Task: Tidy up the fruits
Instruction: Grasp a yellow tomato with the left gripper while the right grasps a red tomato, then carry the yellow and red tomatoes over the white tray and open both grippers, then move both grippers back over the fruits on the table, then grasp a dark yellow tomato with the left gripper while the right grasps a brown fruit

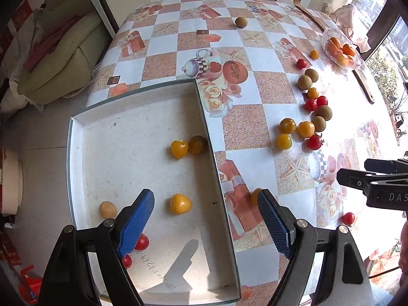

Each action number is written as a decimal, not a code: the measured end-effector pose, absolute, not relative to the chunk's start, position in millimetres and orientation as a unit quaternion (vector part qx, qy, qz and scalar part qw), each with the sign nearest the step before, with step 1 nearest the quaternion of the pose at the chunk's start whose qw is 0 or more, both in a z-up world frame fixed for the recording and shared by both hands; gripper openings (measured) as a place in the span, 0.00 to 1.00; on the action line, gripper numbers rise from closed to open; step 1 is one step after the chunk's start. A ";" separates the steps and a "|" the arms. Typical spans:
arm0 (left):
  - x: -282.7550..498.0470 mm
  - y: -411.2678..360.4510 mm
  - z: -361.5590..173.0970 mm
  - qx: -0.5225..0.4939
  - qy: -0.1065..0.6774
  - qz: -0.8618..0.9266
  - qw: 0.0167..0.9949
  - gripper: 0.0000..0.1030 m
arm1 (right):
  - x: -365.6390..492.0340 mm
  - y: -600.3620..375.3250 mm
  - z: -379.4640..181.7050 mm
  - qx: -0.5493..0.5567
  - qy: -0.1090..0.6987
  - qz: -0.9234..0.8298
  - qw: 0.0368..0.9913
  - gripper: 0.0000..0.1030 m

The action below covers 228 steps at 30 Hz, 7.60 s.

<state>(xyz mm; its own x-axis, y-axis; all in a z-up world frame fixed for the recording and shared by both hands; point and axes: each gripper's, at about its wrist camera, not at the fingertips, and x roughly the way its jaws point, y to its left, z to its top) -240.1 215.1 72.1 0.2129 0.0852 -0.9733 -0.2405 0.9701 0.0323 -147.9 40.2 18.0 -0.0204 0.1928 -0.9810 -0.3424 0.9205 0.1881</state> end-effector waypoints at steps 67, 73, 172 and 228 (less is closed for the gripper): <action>-172.6 163.5 1.4 -0.078 0.653 0.040 0.752 0.25 | -193.4 -14.7 -0.2 -0.065 0.720 0.205 0.660 0.23; -168.8 158.9 0.8 -0.072 0.643 0.043 0.761 0.53 | -196.4 -18.6 -7.8 -0.055 0.724 0.198 0.658 0.23; -334.0 269.5 27.1 -0.159 0.623 0.205 0.738 0.80 | -184.4 271.8 34.4 -0.137 0.657 0.395 0.627 0.79; -139.1 170.4 -7.9 -0.068 0.633 0.090 0.766 0.80 | 1.1 50.7 -4.3 -0.052 0.655 0.217 0.722 0.58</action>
